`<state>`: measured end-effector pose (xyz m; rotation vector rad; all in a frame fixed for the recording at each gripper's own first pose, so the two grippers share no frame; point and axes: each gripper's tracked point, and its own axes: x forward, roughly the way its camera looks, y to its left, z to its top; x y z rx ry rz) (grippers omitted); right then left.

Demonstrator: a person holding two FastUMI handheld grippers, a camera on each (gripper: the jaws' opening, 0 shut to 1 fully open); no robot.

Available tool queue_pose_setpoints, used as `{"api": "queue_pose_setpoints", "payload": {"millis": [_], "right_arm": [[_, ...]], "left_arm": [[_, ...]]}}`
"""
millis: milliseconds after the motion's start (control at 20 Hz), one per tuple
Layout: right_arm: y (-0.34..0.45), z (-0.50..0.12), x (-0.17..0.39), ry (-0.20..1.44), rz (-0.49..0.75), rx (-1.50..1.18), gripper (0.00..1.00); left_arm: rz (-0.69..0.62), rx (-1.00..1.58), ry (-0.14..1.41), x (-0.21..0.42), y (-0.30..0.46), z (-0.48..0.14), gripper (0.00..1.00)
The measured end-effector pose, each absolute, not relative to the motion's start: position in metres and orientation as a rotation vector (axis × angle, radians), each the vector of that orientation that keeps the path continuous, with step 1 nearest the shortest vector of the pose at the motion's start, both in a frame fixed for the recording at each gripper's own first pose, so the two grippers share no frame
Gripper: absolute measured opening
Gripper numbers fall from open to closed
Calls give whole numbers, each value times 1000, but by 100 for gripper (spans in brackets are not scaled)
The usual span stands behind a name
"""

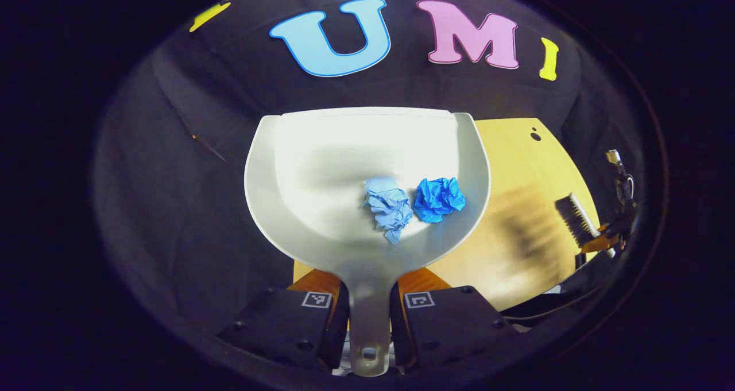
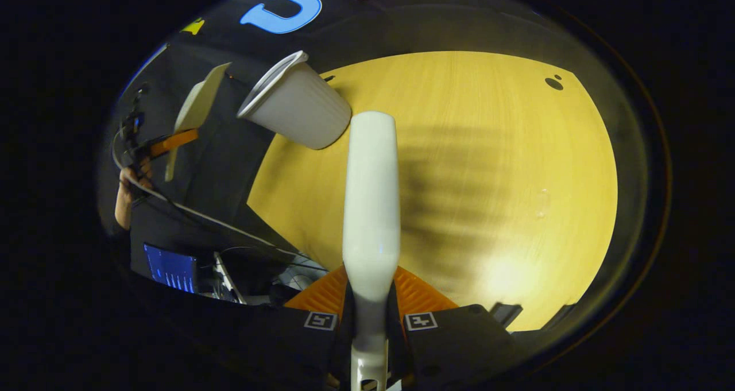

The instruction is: Pick up the small broom and dustpan from the desktop, sweep the trash into the dustpan with the broom, and then empty the trash into the garbage bin.

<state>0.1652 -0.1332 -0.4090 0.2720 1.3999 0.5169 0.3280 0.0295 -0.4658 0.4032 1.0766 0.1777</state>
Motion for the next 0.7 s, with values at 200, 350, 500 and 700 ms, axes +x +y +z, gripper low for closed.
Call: {"api": "queue_pose_setpoints", "payload": {"millis": [200, 350, 500, 700], "right_arm": [[-142, -407, 159, 1369, 504, 266, 33], [-154, -412, 157, 1355, 459, 293, 28], [-164, -423, 159, 1339, 409, 330, 24], [-165, -426, 160, 1327, 379, 389, 28]], "left_arm": [[236, 614, 1207, 386, -11, -529, 30], [223, 829, 1281, 418, -64, -559, 30], [204, 1082, 1309, 444, -114, -588, 30], [148, 1436, 1278, 445, -184, -606, 30]]}}
